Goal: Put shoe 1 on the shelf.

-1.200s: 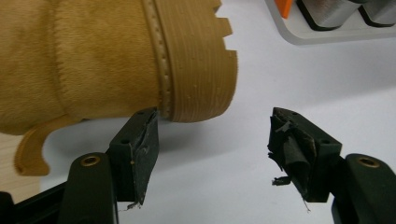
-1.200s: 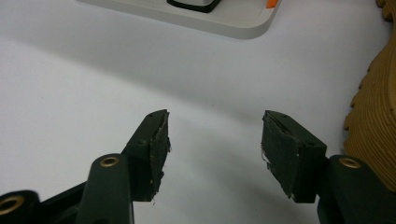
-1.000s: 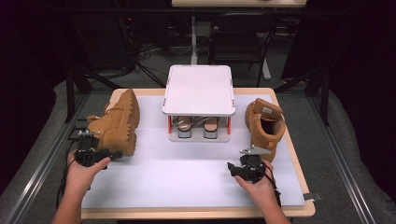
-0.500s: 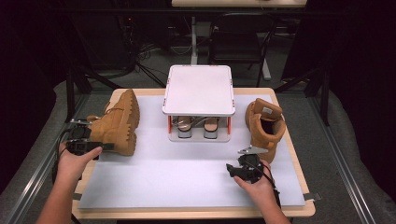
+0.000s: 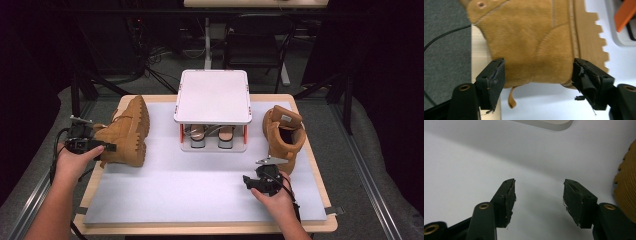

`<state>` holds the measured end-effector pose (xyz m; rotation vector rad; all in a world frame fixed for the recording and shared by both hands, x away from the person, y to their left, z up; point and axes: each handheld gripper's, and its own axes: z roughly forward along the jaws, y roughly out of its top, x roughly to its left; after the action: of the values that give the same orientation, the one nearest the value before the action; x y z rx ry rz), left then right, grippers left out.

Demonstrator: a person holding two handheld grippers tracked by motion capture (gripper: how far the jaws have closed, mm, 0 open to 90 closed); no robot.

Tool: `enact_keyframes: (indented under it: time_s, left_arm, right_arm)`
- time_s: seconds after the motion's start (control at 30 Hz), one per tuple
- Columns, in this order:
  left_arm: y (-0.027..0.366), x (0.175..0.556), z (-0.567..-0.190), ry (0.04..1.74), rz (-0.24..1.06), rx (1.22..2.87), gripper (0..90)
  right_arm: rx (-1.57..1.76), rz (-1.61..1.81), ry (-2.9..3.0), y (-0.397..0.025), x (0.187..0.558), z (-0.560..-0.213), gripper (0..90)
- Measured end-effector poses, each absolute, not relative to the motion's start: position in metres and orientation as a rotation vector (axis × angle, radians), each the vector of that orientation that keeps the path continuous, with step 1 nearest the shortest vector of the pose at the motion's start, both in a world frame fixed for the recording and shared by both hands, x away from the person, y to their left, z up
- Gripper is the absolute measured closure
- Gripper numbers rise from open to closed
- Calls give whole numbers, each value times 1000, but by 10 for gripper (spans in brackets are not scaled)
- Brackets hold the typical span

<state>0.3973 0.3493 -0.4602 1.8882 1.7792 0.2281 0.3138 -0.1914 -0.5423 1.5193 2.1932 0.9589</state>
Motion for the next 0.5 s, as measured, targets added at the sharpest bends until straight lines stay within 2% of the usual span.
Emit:
enact_keyframes:
  time_s: [0.5]
  left_arm:
    - [362,427,-468,1876,119,1868,237]
  right_arm:
    - [1540,954,2218,-190,315,-545,419]
